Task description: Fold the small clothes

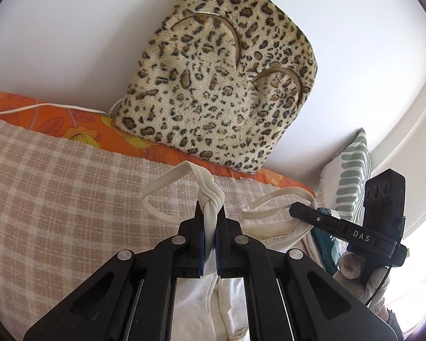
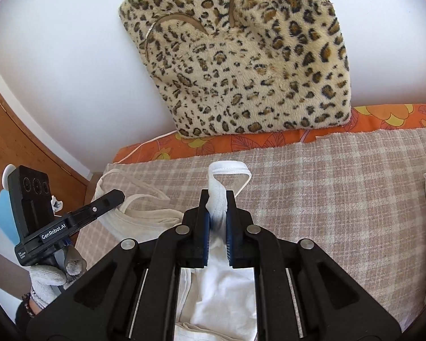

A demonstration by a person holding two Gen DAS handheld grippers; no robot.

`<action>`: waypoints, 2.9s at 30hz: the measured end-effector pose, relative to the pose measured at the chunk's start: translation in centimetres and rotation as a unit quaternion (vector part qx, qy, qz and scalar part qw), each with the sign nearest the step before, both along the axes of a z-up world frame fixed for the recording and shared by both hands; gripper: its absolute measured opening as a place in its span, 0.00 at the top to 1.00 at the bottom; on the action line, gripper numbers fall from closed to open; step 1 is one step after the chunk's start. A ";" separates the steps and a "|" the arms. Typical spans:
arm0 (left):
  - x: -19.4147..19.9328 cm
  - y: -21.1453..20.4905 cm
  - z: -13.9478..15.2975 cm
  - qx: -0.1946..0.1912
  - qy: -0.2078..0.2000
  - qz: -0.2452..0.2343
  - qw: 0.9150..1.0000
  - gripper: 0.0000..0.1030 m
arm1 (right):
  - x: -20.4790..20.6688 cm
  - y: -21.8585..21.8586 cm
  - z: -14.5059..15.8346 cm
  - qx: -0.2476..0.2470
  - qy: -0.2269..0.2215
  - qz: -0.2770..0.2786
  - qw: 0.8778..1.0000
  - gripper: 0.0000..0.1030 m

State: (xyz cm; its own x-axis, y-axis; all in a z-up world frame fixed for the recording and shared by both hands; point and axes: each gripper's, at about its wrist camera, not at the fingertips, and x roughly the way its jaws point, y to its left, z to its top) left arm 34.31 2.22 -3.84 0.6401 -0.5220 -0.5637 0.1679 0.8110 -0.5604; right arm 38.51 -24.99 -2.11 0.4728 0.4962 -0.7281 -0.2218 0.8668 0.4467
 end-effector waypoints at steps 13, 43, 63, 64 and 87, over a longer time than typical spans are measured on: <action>-9.4 -0.9 1.4 0.009 -0.014 -0.020 1.000 0.96 | -10.4 -0.3 3.3 -0.015 -0.019 0.003 1.000 0.90; -19.6 -1.8 -5.9 0.137 0.061 -0.060 0.987 0.63 | -23.2 0.7 -4.7 -0.125 0.035 0.056 0.990 0.87; -20.0 -1.5 -1.1 0.150 -0.026 -0.066 0.986 0.63 | -23.2 0.7 1.0 -0.149 -0.034 0.045 0.987 0.70; -19.3 -2.2 -1.1 0.150 -0.029 -0.068 0.986 0.63 | -22.5 1.2 0.8 -0.143 -0.030 0.043 0.988 0.70; -22.3 -6.0 -6.7 0.248 0.033 -0.177 0.952 0.76 | -19.7 5.4 -3.3 -0.106 -0.013 0.087 0.990 0.70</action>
